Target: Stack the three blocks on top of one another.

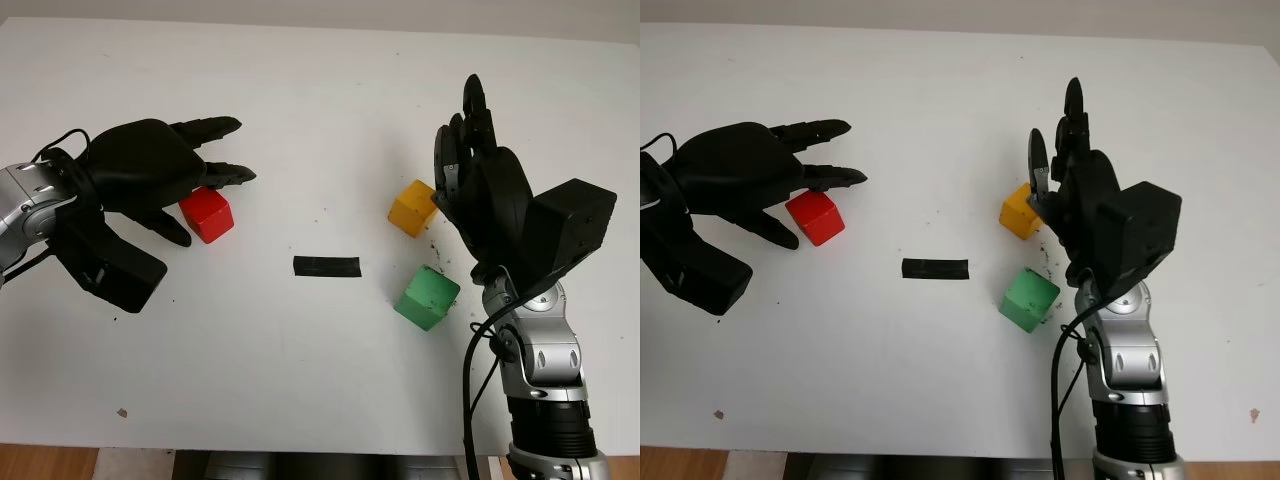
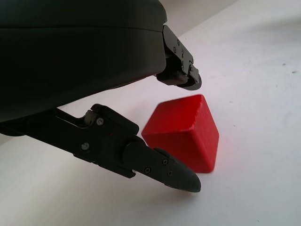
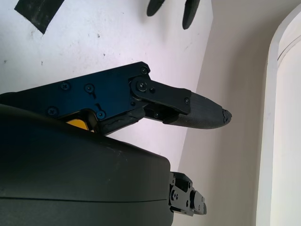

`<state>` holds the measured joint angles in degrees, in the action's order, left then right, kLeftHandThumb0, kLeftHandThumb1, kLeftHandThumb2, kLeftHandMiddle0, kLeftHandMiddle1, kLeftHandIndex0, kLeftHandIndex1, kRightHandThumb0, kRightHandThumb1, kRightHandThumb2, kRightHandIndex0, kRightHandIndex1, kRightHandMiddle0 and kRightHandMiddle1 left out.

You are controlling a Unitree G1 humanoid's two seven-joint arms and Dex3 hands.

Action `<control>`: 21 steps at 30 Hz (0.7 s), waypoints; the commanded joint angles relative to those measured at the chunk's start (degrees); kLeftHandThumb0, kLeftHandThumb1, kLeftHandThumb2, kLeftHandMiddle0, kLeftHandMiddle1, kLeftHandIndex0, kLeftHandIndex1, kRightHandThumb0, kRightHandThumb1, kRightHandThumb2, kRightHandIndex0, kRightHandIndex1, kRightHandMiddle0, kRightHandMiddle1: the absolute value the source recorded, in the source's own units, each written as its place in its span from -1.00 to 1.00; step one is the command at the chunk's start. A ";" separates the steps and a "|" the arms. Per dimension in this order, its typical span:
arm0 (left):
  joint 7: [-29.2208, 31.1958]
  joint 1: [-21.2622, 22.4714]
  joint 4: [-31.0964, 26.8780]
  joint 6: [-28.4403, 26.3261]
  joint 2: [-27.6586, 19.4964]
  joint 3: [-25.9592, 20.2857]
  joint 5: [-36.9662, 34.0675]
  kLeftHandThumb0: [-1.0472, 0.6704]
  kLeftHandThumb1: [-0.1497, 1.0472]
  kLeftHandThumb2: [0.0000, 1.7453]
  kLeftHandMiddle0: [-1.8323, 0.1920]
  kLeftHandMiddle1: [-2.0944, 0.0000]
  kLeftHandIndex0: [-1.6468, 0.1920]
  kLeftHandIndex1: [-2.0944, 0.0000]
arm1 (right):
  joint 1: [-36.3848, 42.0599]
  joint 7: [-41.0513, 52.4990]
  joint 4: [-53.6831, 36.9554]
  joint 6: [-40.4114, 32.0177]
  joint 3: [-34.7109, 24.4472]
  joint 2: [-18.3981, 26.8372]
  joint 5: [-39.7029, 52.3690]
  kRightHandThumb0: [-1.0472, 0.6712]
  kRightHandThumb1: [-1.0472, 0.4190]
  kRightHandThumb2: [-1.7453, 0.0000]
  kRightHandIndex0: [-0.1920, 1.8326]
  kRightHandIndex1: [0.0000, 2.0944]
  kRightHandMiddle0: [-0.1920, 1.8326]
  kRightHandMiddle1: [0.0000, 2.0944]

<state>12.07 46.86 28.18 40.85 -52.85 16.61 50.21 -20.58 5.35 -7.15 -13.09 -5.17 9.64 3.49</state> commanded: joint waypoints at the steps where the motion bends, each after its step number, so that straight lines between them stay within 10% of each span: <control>1: -0.73 0.82 0.24 0.59 0.00 0.75 -0.20 -0.51 0.78 -0.93 0.85 0.94 0.34 0.88 | 0.38 -0.10 -1.32 -0.20 -0.42 0.41 0.05 -0.58 -1.00 0.24 -1.00 -1.00 -1.00 -1.00; 21: -21.29 0.96 -2.23 0.36 -2.70 4.43 15.53 -0.31 0.83 -0.93 0.65 0.94 0.37 -0.03 | 0.92 0.02 -2.09 -0.41 -0.45 0.33 0.08 -0.61 -1.00 0.25 -1.00 -1.00 -1.00 -1.00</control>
<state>-7.84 47.29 26.85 41.52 -54.15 20.39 65.10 -20.27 5.39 -8.18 -13.49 -5.37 9.64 3.57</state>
